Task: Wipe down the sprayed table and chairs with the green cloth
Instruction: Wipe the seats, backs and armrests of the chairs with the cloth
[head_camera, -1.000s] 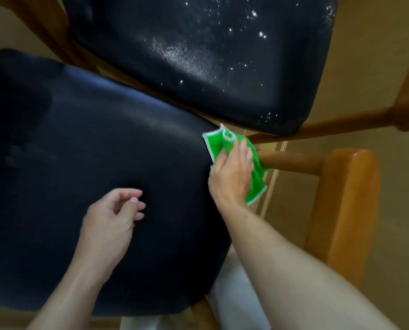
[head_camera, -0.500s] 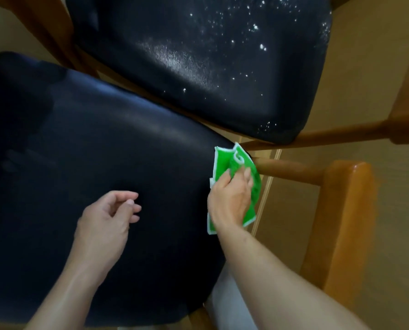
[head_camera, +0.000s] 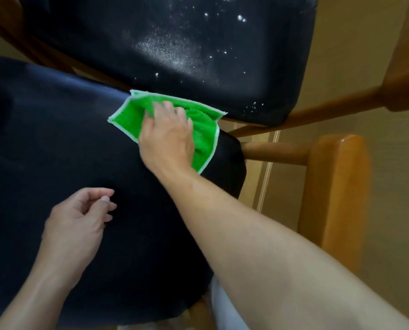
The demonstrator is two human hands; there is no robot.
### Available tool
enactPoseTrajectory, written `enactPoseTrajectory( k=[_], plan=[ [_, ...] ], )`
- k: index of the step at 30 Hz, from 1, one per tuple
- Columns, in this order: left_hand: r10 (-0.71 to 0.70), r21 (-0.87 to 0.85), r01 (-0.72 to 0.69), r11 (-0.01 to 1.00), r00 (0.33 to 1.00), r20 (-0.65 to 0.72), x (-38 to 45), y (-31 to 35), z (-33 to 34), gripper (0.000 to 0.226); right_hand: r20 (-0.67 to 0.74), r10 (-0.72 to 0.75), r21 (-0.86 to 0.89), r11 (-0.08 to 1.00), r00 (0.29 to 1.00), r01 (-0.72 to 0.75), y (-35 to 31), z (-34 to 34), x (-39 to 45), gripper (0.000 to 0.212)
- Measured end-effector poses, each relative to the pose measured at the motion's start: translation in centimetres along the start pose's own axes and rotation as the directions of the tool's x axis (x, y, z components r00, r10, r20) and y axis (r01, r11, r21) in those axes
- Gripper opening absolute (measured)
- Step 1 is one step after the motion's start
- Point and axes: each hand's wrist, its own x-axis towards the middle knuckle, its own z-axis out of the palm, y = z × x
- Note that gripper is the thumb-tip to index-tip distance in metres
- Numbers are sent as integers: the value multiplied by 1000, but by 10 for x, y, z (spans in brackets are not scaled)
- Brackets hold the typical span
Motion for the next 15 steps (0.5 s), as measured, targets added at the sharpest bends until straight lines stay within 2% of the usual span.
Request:
enactPoseTrajectory(
  k=[2, 3, 5, 7, 10, 12, 15],
  plan=[
    [2, 17, -2, 1000, 1000, -3, -2, 2, -4, 28, 128, -31, -97, 994, 991, 43, 16, -2, -6, 40],
    [2, 29, -2, 1000, 1000, -3, -2, 3, -7, 29, 164, 8, -133, 991, 986, 15, 32, -7, -10, 46],
    [-11, 55, 12, 998, 1000, -9, -4, 4, -12, 28, 105, 181, -214, 964, 978, -155, 65, -21, -18, 50],
    [-27, 60, 30, 998, 998, -49, -3, 4, -17, 24, 9, 392, -194, 903, 920, -383, 84, -30, -21, 52],
    [-83, 69, 89, 994, 992, -92, 4, -1, -22, 25, -77, 527, -126, 837, 846, -533, 78, -22, -9, 47],
    [-119, 105, 129, 986, 987, -104, 10, -8, -23, 30, -131, 512, -138, 839, 849, -527, 61, -14, 2, 40],
    [-117, 194, 135, 972, 988, -102, 16, -12, -21, 27, -97, 261, -193, 942, 960, -276, 27, 3, 2, 39]
  ],
)
